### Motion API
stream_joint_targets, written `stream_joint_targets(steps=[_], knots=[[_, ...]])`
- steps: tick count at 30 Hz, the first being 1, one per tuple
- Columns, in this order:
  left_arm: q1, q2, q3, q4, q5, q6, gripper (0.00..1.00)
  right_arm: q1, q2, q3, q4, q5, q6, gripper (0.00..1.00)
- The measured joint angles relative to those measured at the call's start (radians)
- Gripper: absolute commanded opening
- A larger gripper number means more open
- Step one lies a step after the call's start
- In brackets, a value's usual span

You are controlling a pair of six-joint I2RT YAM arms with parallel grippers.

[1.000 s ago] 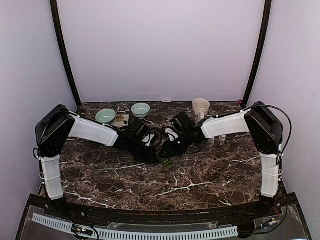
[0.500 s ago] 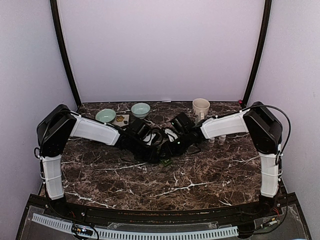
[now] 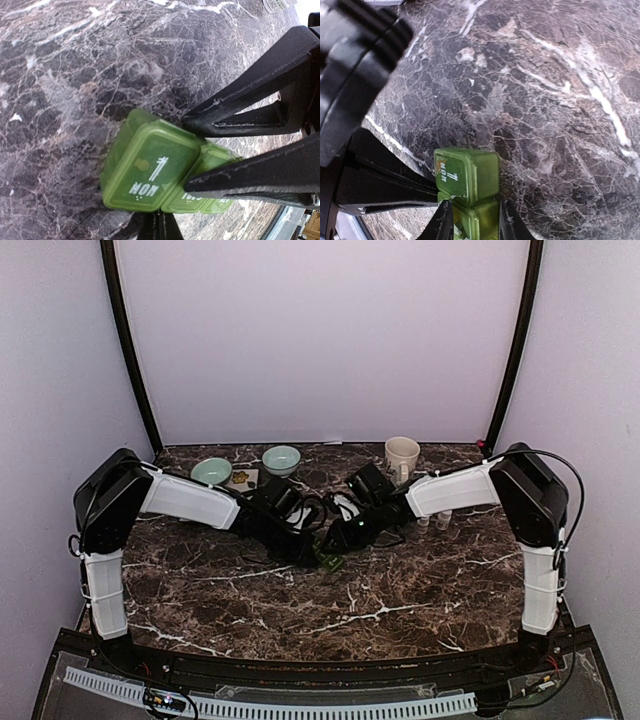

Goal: Sort the pills into containers
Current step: Close the lid of the pill container on the pill container.

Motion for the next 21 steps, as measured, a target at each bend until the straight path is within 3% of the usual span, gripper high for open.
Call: stream_joint_targets(steps=[2, 11, 21], knots=[[0.000, 0.001, 0.005, -0.006, 0.000, 0.000, 0.00, -0.001, -0.002, -0.008, 0.008, -0.002, 0.002, 0.24], [0.000, 0.008, 0.013, 0.002, -0.006, -0.001, 0.00, 0.004, -0.006, -0.034, 0.038, -0.005, 0.038, 0.47], [0.000, 0.028, 0.028, 0.043, -0.022, -0.005, 0.00, 0.013, -0.054, -0.078, 0.039, 0.027, 0.063, 0.50]])
